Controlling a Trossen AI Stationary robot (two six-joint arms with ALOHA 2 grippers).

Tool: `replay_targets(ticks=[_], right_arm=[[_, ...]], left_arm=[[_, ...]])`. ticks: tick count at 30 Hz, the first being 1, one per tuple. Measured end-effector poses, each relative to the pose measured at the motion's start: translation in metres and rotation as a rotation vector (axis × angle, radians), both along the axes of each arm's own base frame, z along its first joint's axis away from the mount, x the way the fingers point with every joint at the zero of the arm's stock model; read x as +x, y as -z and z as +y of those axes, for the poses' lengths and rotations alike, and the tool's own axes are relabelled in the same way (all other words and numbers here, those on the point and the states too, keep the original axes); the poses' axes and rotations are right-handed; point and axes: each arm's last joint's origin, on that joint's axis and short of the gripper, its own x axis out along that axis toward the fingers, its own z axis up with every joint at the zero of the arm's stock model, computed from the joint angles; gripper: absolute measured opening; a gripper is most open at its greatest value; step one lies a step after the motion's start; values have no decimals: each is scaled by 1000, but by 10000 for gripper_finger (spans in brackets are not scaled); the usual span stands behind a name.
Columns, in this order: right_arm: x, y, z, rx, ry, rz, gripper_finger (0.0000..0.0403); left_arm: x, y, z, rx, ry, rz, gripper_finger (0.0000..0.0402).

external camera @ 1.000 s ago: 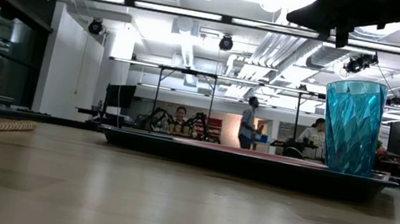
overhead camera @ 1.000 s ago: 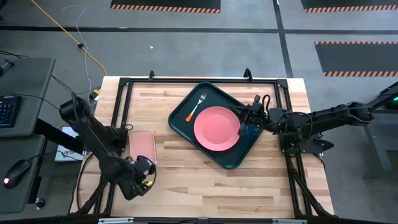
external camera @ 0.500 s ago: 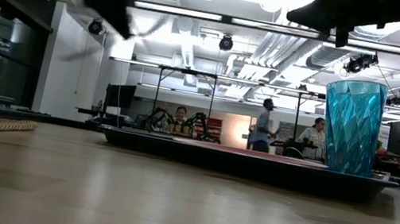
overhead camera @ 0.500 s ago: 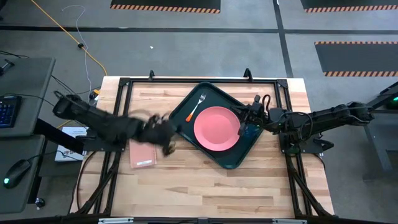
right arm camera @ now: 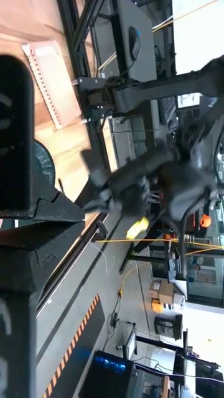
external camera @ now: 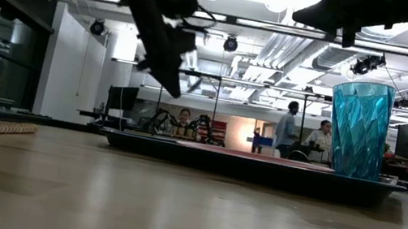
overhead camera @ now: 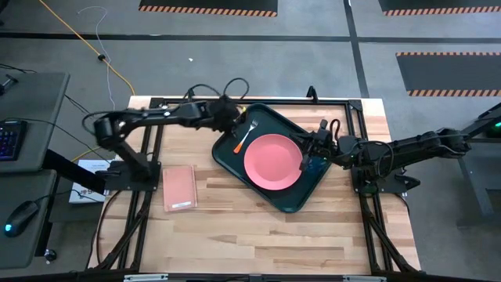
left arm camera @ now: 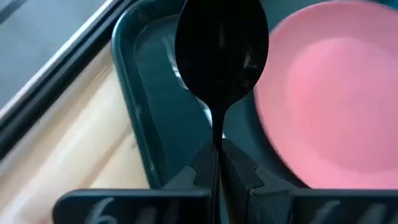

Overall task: Pick and place plate/cup/fork/spoon on tray
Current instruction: Put the black spoon on the black serving tray to the left of the orange fork

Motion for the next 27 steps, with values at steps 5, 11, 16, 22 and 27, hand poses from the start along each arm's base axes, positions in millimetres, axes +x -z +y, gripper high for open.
replay_targets(ticks=[5, 11, 16, 22, 27], right_arm=[[0, 0, 0, -8, 0, 4, 0], [0, 1, 0, -5, -19, 11, 0], [1, 1, 2, -2, -55, 12, 0], [1, 1, 2, 13, -55, 5, 0], [1, 1, 2, 13, -55, 6, 0]], left_arm=[[31, 11, 21, 11, -1, 63, 1], [49, 24, 38, -23, -48, 98, 1], [48, 35, 49, -52, -103, 121, 1], [46, 53, 61, -99, -175, 150, 1], [45, 62, 64, -148, -182, 165, 1]])
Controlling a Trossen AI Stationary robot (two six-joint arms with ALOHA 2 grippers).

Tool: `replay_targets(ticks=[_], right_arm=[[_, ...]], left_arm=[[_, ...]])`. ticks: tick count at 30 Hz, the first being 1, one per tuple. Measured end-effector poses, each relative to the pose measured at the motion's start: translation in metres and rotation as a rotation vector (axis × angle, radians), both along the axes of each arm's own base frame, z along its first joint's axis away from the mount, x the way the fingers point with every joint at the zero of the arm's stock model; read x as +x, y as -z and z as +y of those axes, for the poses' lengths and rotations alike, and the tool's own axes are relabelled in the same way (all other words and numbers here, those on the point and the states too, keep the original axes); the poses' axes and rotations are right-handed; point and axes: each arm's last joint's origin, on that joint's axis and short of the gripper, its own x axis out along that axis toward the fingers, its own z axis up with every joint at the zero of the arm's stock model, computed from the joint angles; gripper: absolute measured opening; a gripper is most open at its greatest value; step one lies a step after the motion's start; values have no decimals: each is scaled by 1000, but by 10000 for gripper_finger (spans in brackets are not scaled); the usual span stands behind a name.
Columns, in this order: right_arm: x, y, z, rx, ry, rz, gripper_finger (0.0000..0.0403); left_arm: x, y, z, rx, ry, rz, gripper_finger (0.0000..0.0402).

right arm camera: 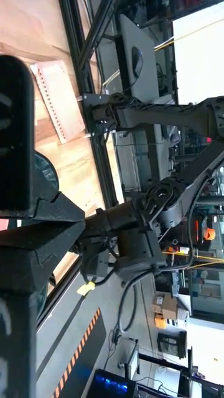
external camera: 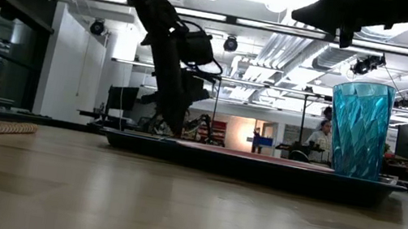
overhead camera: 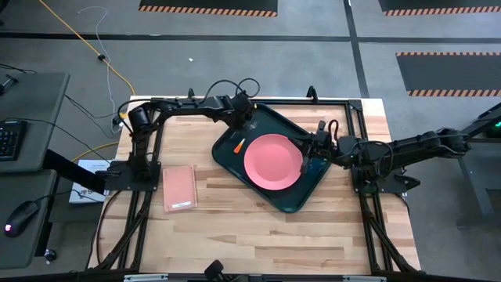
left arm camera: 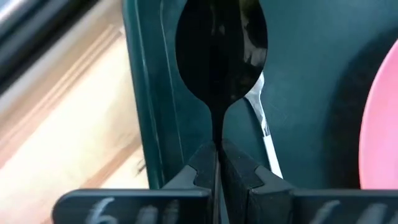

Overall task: Pick and place plate/cup/fork/spoon on tray
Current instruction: Put the black spoon on the black serving tray to the left of the orange fork, then return to Home Position

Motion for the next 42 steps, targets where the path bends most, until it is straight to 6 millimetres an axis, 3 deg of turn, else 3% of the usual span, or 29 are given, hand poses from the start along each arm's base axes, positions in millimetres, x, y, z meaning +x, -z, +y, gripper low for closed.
replay_targets(ticks=[12, 31, 35, 39, 42], right_arm=[[0, 0, 0, 0, 0, 0, 0], [0, 0, 0, 0, 0, 1, 0], [0, 1, 0, -1, 0, 8, 0], [0, 2, 0, -2, 0, 23, 0], [0, 3, 0, -3, 0, 35, 0]], left_arm=[[3, 24, 1, -36, -4, 45, 6], [5, 18, 4, 23, 51, 31, 83], [3, -18, 6, 72, 92, -4, 116], [-11, -76, 0, 159, 111, -112, 141], [-30, -121, -15, 205, 124, -230, 148]])
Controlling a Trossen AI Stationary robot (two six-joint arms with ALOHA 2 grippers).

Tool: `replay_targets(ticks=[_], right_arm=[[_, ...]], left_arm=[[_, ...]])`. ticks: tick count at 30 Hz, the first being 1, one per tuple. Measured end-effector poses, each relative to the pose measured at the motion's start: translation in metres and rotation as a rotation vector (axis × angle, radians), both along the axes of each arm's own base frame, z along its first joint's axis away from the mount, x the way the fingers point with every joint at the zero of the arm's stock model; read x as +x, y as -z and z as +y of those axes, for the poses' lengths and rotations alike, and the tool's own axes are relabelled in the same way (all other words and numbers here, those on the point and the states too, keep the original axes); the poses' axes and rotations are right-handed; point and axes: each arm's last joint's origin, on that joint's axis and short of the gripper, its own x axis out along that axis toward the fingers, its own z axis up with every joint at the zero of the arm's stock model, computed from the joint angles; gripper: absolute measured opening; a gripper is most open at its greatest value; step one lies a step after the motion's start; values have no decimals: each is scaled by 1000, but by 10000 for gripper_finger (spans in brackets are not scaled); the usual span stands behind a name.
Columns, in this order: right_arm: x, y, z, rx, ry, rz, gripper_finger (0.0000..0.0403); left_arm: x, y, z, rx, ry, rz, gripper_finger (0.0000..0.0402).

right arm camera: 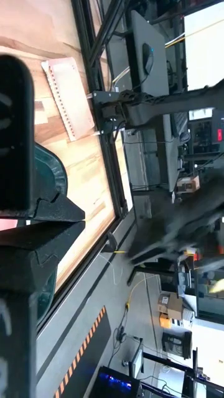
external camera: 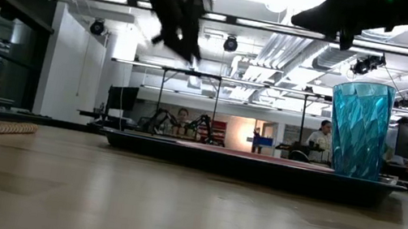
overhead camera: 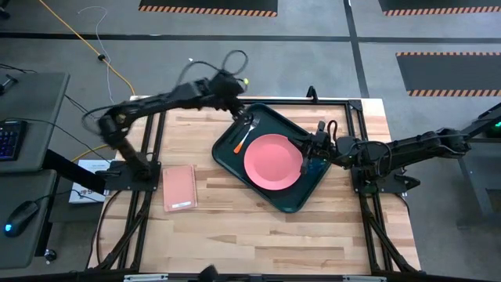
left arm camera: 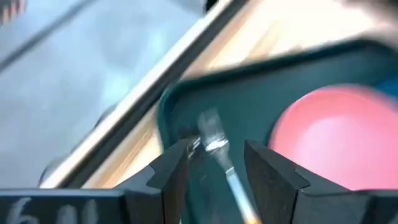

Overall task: Pick and place plate/cup/fork/spoon on tray
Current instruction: Return to Home Position

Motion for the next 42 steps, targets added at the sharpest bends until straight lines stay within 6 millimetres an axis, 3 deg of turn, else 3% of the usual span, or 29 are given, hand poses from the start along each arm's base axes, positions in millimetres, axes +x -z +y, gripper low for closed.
replay_targets(ticks=[3, 7, 12, 16, 20, 28, 42], right_arm=[[0, 1, 0, 0, 0, 6, 0], [0, 1, 0, 0, 0, 6, 0], [0, 1, 0, 39, 3, -10, 0], [0, 1, 0, 48, 3, -15, 0], [0, 1, 0, 48, 3, -15, 0], [0, 1, 0, 58, 4, -19, 0], [0, 0, 0, 25, 20, -15, 0]], left_arm=[[-19, -31, -31, 53, 78, -156, 143], [-48, -39, -86, 155, 227, -343, 118], [-93, -2, -145, 238, 402, -507, 69], [-131, 28, -171, 265, 466, -615, 19], [-166, 39, -178, 305, 449, -709, 6], [-211, 29, -178, 354, 421, -895, 1], [-221, 25, -178, 394, 441, -936, 3]])
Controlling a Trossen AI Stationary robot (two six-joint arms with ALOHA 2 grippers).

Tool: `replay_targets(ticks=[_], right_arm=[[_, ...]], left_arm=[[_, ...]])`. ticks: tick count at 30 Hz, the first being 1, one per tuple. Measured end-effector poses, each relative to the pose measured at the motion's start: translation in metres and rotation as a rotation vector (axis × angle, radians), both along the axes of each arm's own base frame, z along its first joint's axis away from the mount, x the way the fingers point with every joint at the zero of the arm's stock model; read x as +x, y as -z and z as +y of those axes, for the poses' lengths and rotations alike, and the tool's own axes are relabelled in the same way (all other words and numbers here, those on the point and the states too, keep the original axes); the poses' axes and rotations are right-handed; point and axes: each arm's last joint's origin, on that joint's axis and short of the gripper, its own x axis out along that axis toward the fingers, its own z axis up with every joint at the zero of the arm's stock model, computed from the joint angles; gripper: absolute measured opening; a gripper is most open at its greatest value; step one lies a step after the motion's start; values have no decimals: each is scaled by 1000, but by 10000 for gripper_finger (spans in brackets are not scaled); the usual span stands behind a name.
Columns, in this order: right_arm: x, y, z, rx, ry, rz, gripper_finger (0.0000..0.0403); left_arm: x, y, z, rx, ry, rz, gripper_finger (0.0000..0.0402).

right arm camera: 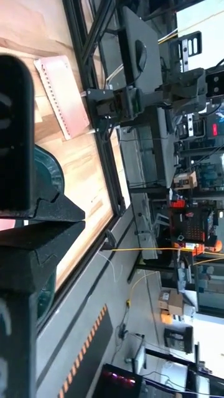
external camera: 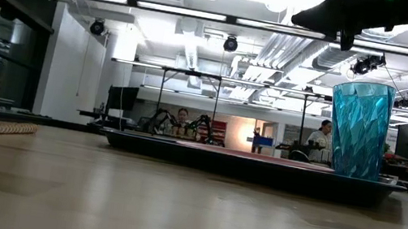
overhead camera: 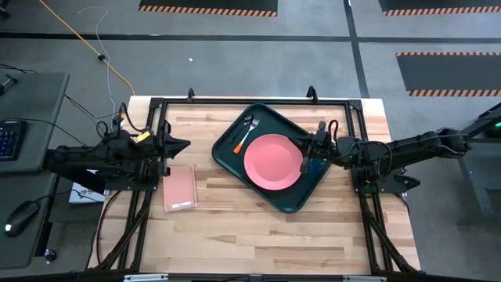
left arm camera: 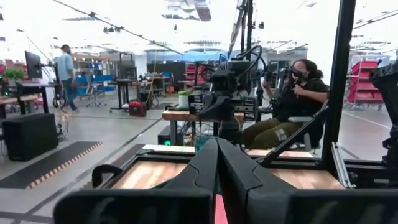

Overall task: Pick and place plate/cup/fork/spoon on tray
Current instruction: Return to Home Position

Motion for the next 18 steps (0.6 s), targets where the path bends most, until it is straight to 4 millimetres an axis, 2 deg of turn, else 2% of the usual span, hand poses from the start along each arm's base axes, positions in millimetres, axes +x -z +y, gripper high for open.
replay_targets(ticks=[18], right_arm=[[0, -1, 0, -23, -1, -4, 0]], left_arm=[[0, -1, 0, 34, -7, -10, 3]])
